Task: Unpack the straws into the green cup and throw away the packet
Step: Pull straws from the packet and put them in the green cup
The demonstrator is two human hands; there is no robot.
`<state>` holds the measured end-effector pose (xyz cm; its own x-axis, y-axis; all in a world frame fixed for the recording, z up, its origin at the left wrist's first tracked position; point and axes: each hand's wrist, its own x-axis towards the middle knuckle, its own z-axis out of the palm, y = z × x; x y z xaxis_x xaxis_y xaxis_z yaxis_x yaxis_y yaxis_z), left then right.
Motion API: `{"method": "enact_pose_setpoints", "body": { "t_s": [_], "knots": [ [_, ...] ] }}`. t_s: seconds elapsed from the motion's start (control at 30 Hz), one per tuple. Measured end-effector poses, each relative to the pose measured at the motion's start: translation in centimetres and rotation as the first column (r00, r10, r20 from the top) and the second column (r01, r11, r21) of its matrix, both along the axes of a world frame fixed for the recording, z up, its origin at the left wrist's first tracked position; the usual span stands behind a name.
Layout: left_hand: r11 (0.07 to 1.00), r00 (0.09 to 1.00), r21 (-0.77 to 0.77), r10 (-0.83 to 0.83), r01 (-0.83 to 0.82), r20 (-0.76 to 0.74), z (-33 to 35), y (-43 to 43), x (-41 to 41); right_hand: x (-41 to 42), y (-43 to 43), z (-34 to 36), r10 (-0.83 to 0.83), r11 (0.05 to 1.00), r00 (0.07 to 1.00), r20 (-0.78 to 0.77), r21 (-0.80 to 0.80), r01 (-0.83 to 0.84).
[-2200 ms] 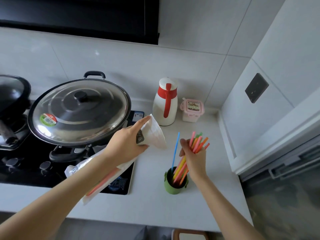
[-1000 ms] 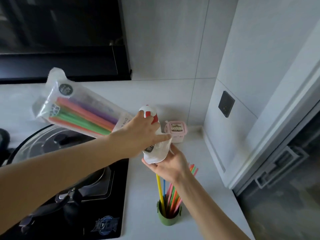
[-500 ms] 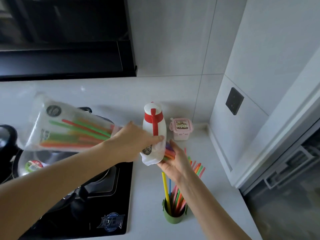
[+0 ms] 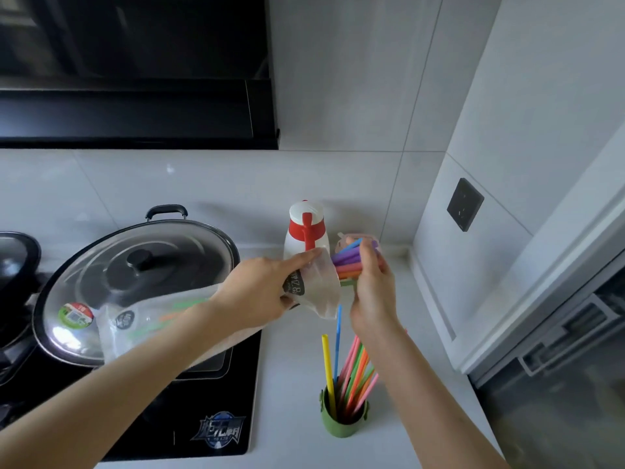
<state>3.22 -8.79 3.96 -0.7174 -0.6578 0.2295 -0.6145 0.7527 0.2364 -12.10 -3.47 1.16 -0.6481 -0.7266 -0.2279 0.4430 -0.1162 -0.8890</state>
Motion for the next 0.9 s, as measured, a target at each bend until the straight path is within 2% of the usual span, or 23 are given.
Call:
{"method": "enact_pose_setpoints", "body": {
  "t_s": [0.1, 0.27, 0.4, 0.6, 0.9],
  "knots": [
    [0.997, 0.999, 0.071, 0.01, -0.006, -0.049, -0.9, 0.8, 0.7, -1.4, 0.1, 1.1, -0.041, 0.991, 0.996, 0.083, -0.125, 0.052],
    [0.987, 0.993, 0.162, 0.0, 0.02, -0.119, -2.1, 2.6, 1.4, -3.6, 0.0, 1.5, 0.065, 0.962, 0.97, 0.232, -0.274, 0.001],
    [0.971, 0.985, 0.231, -0.015, 0.054, -0.17, -3.6, 4.4, 1.6, -3.7, 0.5, 2.3, 0.004, 0.933, 0.935, 0.355, -0.338, 0.124],
    [0.963, 0.976, 0.27, 0.075, -0.017, -0.205, -6.1, 6.2, 2.9, -6.1, 2.2, 4.0, -0.087, 0.939, 0.966, 0.243, -0.305, 0.161],
    [0.957, 0.97, 0.252, 0.187, -0.144, -0.157, -8.6, 8.0, 4.5, -10.6, 5.6, 5.6, -0.192, 0.908, 0.977, 0.095, -0.36, 0.213]
  ]
}}
